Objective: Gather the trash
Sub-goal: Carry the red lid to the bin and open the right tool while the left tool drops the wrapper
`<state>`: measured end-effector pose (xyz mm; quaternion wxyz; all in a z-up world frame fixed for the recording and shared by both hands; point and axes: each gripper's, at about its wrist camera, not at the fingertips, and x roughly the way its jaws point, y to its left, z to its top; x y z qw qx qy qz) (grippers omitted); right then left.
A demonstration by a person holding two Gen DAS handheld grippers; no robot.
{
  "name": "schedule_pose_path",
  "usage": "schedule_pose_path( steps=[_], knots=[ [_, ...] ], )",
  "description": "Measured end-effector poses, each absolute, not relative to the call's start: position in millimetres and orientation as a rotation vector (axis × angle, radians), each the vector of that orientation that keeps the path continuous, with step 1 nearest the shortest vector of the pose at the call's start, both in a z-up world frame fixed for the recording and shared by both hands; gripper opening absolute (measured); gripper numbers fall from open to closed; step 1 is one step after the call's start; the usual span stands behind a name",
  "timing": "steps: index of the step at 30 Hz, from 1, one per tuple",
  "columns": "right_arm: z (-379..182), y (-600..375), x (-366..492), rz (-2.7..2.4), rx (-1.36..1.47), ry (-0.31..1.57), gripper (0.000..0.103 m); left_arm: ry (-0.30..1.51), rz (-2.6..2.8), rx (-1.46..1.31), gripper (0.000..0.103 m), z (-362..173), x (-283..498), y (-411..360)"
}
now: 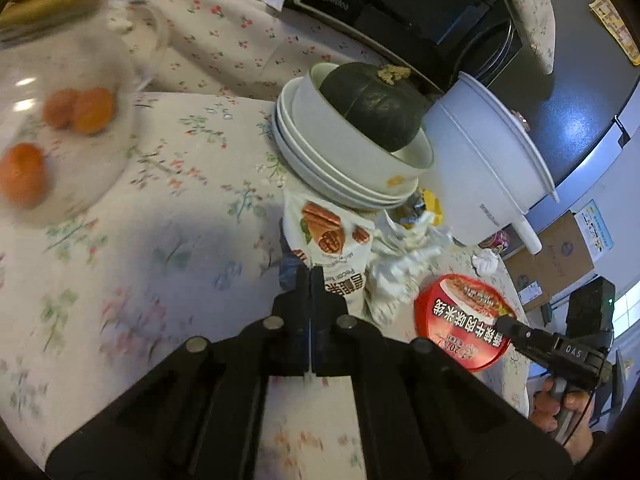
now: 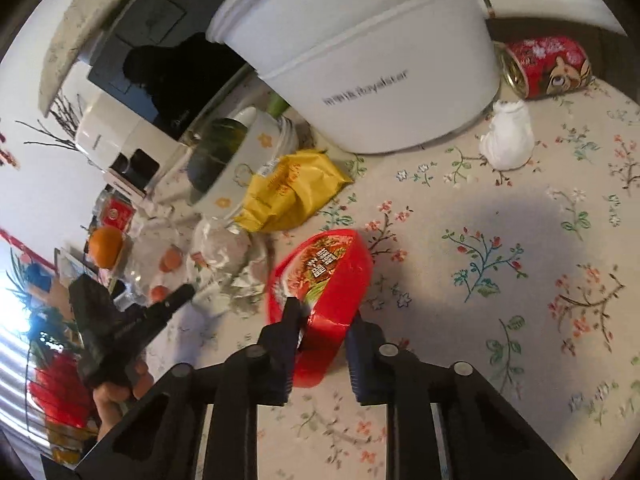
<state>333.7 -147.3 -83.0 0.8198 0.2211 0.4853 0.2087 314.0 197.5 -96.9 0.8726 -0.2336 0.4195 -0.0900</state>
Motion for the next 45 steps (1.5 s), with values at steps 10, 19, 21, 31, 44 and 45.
schedule_pose_path(
  steps=[10,19,21,31,44,45],
  knots=[
    [-38.1,-148.2,277.3,0.446,0.343,1.036,0.013,0.888,-0.116,-0.489,0.000,-63.5,222.5,191.7],
    [-12.3,-170.3,230.5,0.437,0.363,1.036,0.011,0.903,-0.123,-0.470,0.000,-43.8,162.1,167.5],
    [-8.8,-173.7,223.7,0.437,0.363,1.036,0.011,0.904,-0.122,-0.474,0.000,-39.5,149.7,161.3],
    [3.8,-187.5,197.5,0.452,0.357,1.034,0.011,0.914,-0.151,-0.457,0.000,-37.1,123.4,146.4],
    [32.9,-210.3,176.0,0.397,0.276,0.985,0.011,0.903,-0.244,-0.426,0.000,-20.4,123.4,110.8],
    [35.2,-216.7,173.8,0.386,0.277,0.982,0.011,0.906,-0.249,-0.424,0.000,-20.2,123.7,107.7]
  ],
)
